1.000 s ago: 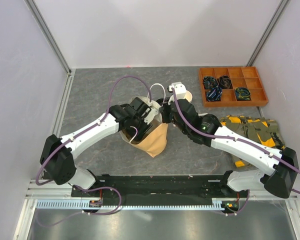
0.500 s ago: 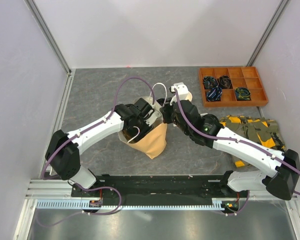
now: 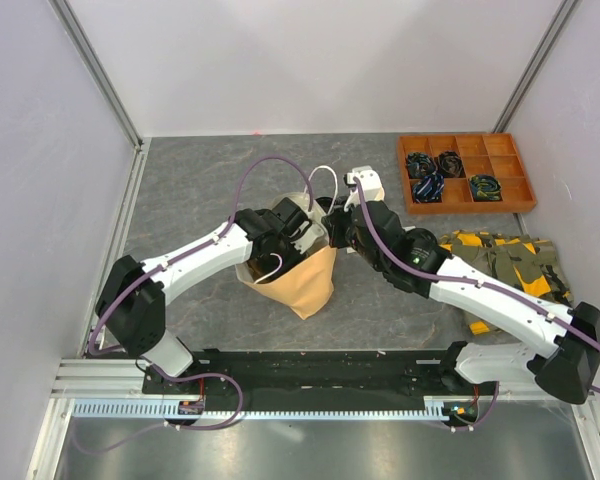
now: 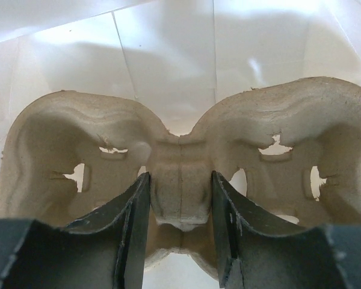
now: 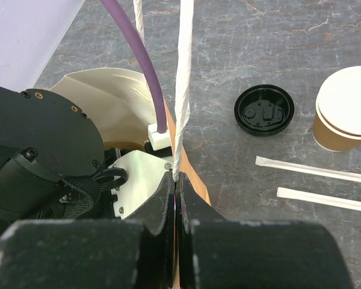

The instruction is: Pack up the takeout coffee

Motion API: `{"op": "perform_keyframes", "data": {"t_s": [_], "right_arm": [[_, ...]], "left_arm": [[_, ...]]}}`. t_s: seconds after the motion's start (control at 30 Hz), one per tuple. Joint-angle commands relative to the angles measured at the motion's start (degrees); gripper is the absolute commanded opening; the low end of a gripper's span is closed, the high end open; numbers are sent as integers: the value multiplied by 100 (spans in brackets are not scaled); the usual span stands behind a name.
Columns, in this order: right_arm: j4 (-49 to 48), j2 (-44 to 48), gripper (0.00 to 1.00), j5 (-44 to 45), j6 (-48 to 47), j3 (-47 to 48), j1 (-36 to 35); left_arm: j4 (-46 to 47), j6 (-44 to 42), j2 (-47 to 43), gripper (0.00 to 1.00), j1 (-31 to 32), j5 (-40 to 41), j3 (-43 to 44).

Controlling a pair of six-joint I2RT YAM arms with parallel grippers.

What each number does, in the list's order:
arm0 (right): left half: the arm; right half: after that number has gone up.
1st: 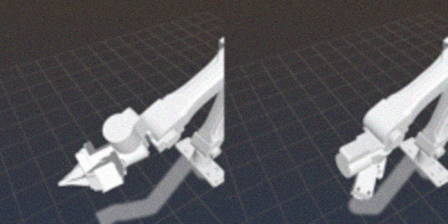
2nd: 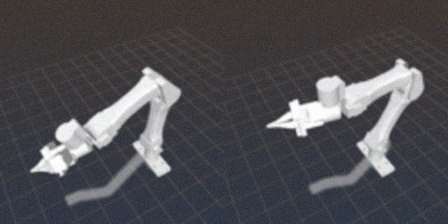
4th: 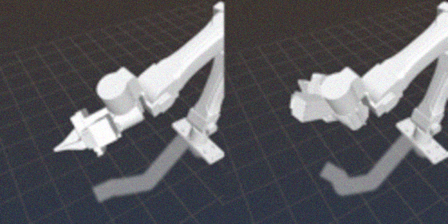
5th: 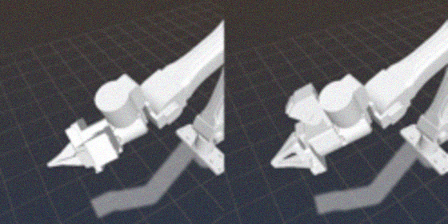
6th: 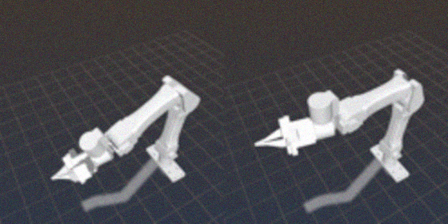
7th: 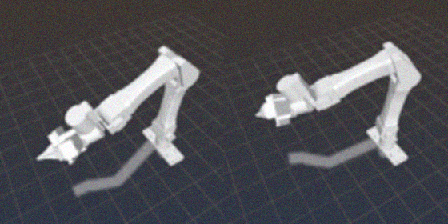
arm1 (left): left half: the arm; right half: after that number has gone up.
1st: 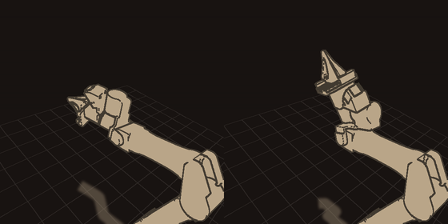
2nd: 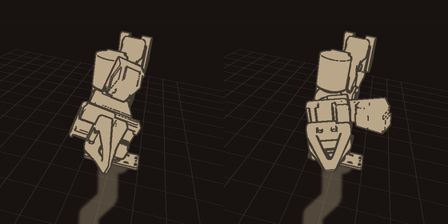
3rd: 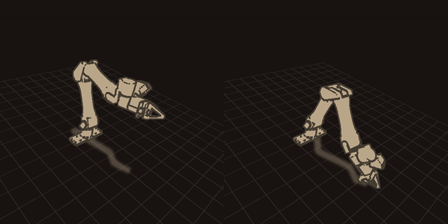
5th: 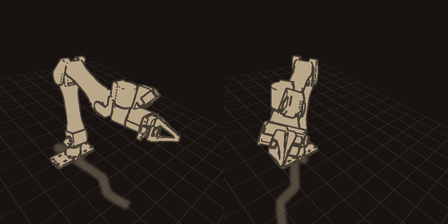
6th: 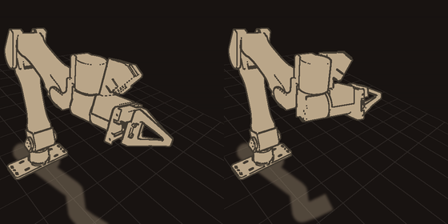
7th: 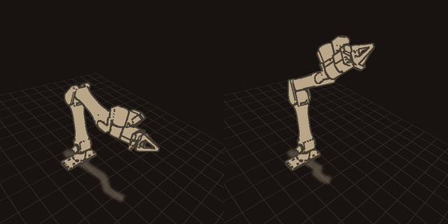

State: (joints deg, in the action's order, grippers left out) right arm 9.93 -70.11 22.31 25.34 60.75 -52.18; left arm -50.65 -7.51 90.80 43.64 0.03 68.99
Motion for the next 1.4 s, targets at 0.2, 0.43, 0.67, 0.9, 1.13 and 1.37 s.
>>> {"op": "perform_keyframes", "data": {"t_s": [0.2, 0.43, 0.67, 0.9, 1.13, 1.37], "right_arm": [[-571, 507, 0, -472, 216, -125, -11], [-580, 577, 0, -666, 278, -169, -11], [-598, 533, 0, -736, 304, -151, -11], [-598, 498, 0, -736, 304, -169, -11], [-580, 489, 0, -684, 269, -213, -2], [-589, 472, 0, -701, 226, -265, -2]], "left_arm": [[-754, -67, 113, 34, -22, 120, -149], [-577, -14, 394, 34, -13, 243, -167], [-402, -5, 631, 34, -22, 287, -281], [-244, -5, 640, 37, -13, 243, -482], [-138, -5, 412, 49, -13, 225, -466], [-436, 91, 17, 64, -13, 155, -97]]}}
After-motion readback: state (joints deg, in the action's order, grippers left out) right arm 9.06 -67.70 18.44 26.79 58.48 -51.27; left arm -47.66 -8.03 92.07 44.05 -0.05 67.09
